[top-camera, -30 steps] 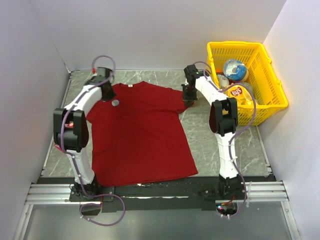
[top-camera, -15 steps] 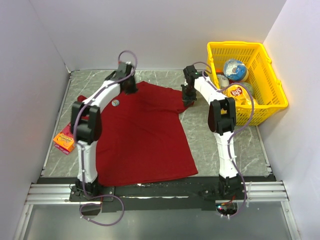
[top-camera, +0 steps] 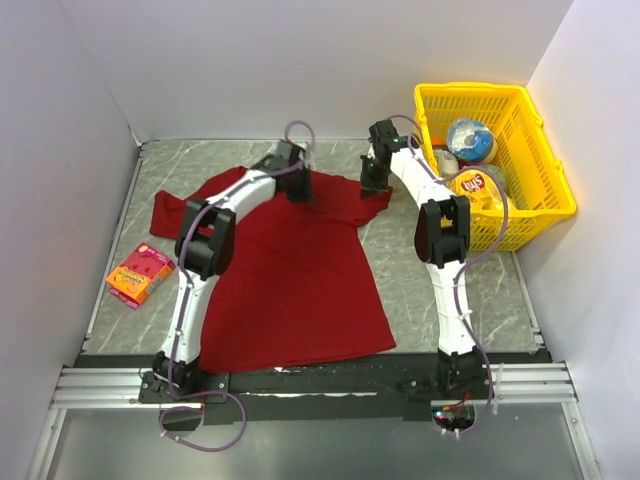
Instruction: Pin the brooch onto the clothing
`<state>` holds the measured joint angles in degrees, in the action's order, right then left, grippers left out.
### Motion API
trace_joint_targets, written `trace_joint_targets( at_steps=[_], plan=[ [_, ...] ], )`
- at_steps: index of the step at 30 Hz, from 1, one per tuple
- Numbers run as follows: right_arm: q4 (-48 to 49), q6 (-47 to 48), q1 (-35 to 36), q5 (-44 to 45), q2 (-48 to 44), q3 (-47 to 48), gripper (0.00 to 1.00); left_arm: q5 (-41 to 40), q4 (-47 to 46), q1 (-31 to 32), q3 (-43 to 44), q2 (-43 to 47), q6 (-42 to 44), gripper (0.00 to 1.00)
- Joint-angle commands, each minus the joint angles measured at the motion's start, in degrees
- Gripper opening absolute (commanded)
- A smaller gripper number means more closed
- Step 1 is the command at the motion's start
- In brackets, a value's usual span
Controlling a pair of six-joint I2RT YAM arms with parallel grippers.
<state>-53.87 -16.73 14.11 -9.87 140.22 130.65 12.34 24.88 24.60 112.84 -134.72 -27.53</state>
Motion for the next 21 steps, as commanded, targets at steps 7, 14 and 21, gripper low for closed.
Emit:
trace_joint_targets(
  at_steps=[7, 14, 21],
  plan=[
    [-0.1, -5.1, -2.5, -6.6, 6.1, 5.5, 0.00, 0.6, -2.1, 15.9, -11.7, 9.5, 1.9, 0.01],
    [-1.3, -5.2, -2.9, -5.1, 7.7, 7.6, 0.00, -4.5, 2.9, 20.7, -12.1, 5.8, 0.5, 0.01],
    [-2.2, -4.6, -3.6, -4.9, 9.5, 8.1, 0.00, -4.7, -0.4, 20.8, -19.9, 10.2, -0.7, 0.01]
  ],
)
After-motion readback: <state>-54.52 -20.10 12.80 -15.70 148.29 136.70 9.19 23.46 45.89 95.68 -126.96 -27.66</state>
